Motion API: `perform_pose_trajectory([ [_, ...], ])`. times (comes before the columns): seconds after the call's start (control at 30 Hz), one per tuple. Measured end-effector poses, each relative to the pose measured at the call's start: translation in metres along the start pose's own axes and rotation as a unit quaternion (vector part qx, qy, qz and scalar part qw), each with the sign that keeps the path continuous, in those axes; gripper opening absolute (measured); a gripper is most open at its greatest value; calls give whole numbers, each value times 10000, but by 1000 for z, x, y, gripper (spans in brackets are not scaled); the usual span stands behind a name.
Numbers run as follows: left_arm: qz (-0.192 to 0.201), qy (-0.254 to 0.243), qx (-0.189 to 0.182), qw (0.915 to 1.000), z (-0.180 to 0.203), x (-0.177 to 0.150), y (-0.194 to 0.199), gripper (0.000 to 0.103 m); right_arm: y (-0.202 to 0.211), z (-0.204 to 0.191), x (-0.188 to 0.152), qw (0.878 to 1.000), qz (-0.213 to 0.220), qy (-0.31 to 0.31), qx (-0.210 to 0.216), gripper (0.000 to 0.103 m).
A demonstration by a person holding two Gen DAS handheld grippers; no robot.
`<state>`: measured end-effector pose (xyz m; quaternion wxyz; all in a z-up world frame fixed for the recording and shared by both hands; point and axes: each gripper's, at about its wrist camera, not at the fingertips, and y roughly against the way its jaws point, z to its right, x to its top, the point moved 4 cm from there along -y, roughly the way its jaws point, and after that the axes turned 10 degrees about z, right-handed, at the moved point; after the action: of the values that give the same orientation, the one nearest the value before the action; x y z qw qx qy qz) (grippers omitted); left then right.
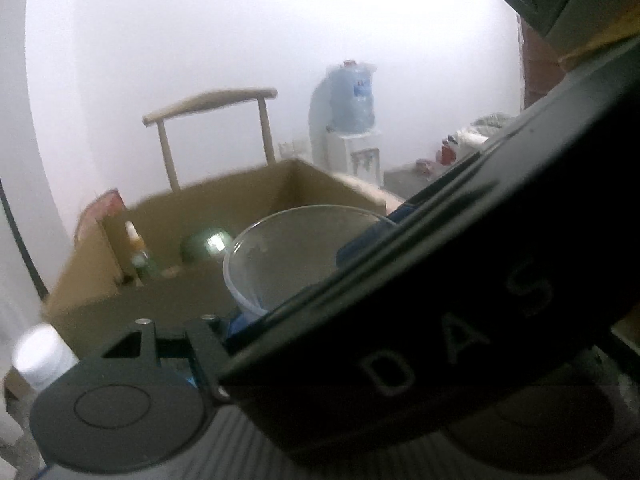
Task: Organize rigid objects
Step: 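Carry the glass cup with the right gripper up over the box, then lower the glass cup into the box and open the right gripper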
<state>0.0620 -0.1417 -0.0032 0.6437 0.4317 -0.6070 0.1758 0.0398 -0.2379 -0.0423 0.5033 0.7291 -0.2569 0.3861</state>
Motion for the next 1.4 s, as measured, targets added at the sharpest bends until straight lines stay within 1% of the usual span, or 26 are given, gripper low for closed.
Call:
perform_pose_trajectory([
  [0.2,278,-192,226,9992,-4,37,8,71,28,-7,34,9990,339,268,132,78],
  [0.37,326,-86,300,9990,-19,68,-14,71,28,1,74,9979,337,499,235,78],
  [0.47,185,84,187,9996,-32,83,-42,71,18,14,98,9980,245,525,250,78],
  [0.57,-84,352,-53,9993,-46,91,-79,71,-5,37,123,9988,7,414,243,78],
  [0.63,-327,581,-251,9975,-56,93,-107,71,-27,59,137,9991,-243,258,231,78],
  [0.73,-768,926,-502,9915,-66,87,-149,71,-63,91,148,9977,-636,-28,229,78],
  [0.87,-1233,1154,-659,9834,-75,76,-196,71,-110,130,150,9921,-1171,-360,252,77],
  [0.97,-1514,1296,-727,9772,-76,70,-220,71,-139,153,146,9866,-1507,-541,298,77],
  [1.0,-1576,1335,-733,9757,-76,60,-212,71,-142,156,141,9854,-1574,-580,306,76],
  [1.07,-1750,1434,-760,9711,-75,55,-214,71,-152,164,137,9823,-1734,-633,321,76],
  [1.1,-1838,1527,-765,9680,-87,57,-217,72,-158,168,136,9807,-1811,-654,352,76],
  [1.13,-1900,1651,-811,9644,-91,54,-216,73,-161,170,136,9795,-1865,-667,378,76],
  [1.2,-1940,1867,-901,9588,-94,52,-213,76,-163,167,136,9786,-1924,-603,415,76],
  [1.3,-2031,2150,-940,9506,-105,49,-220,78,-171,167,139,9783,-1998,-385,399,76],
  [1.4,-2108,2483,-1023,9399,-112,41,-225,82,-180,169,138,9766,-2111,-247,316,76],
])
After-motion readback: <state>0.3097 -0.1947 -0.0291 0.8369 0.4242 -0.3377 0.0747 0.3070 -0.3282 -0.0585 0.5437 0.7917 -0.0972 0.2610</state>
